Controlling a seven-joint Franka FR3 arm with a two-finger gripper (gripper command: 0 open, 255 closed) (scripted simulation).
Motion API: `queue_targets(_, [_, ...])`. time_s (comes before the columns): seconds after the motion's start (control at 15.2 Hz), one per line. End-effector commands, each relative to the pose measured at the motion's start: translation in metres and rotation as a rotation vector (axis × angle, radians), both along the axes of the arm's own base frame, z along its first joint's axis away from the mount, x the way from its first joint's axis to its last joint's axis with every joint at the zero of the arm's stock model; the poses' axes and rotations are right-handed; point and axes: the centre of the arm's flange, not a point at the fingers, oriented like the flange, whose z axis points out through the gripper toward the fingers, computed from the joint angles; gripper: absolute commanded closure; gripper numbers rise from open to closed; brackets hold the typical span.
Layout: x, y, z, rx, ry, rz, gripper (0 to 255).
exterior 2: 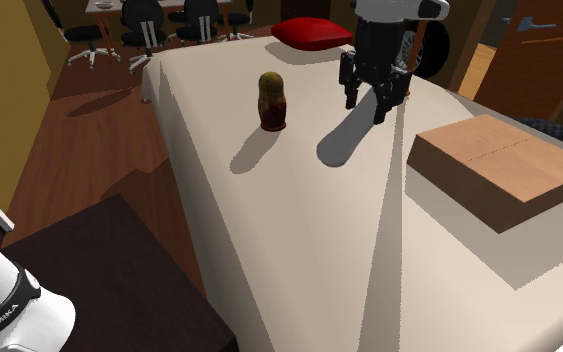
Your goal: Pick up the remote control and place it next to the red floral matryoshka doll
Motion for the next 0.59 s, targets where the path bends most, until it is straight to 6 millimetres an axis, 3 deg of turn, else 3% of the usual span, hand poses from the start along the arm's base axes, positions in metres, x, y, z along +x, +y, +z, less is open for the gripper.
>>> queue_targets(0.0, [0.001,0.028,0.002,0.000,0.000,-0.001,255])
queue_targets(0.53, [0.011,0.133,0.002,0.000,0.000,-0.001,255])
